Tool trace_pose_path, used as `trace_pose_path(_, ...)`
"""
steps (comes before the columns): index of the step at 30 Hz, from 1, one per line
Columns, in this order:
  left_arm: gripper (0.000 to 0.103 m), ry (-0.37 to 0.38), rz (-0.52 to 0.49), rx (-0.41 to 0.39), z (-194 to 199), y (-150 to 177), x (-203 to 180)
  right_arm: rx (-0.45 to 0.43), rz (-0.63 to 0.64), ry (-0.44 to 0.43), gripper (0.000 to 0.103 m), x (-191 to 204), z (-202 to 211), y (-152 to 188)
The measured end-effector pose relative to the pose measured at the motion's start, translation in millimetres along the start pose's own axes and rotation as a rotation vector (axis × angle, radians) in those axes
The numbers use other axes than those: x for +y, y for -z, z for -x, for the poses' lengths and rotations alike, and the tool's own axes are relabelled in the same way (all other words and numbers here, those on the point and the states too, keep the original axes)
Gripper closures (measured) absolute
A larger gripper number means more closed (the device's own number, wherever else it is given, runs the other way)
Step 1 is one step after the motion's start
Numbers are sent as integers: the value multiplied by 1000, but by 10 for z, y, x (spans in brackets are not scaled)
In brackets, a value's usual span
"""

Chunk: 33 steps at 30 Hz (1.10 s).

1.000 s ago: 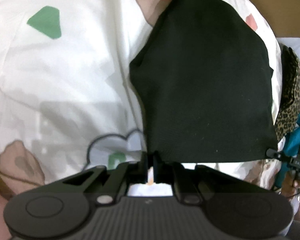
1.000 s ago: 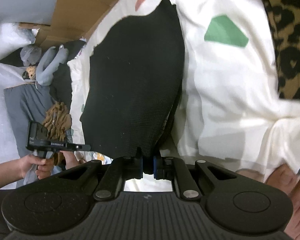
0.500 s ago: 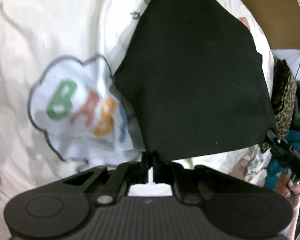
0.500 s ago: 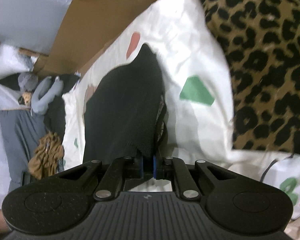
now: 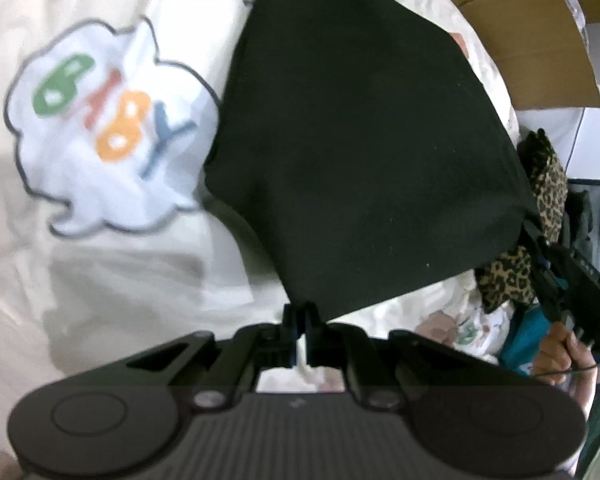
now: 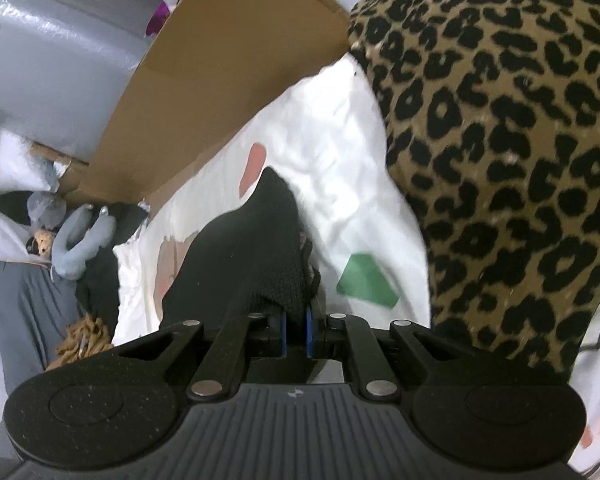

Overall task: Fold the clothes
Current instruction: 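Grip the folded black trousers edge with both tools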

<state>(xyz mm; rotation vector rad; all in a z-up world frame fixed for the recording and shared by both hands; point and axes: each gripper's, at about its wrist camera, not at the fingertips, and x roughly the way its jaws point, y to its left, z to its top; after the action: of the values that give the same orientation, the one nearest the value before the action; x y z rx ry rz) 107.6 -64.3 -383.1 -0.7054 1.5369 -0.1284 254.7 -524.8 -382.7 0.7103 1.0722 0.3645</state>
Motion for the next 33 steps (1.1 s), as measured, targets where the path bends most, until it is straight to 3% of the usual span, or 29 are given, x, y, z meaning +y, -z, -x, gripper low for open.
trace_pose_path(5,100,22,80,2,-206,282,-148,18,63,64,96,-15,-1,-202)
trace_pose_path(13,100,38,65,18,-422,548,-294,118,159,132,95,-65,-48,-527)
trace_pose_path(16,99,34,65,24,-461,315,-486,160,205,194,95,-72,-102,-565)
trace_pose_path(19,100,39,48,66,-466,296,-414,166,197,221,93,-118,-95,-573)
trace_pose_path(21,98,-21,-29,110,-396,350,-469,154,181,254,89,-146,-52,-578)
trace_pose_path(23,89,-53,-105,138,-316,427,-547,124,168,244,85,-135,43,-552)
trace_pose_path(25,72,-76,-182,143,-223,379,-620,94,154,235,74,-125,139,-527)
trace_pose_path(27,64,-111,-242,129,-53,301,-751,64,140,225,70,-115,234,-501)
trace_pose_path(33,56,-134,-420,111,184,-125,-1260,-34,65,188,65,-176,542,-359)
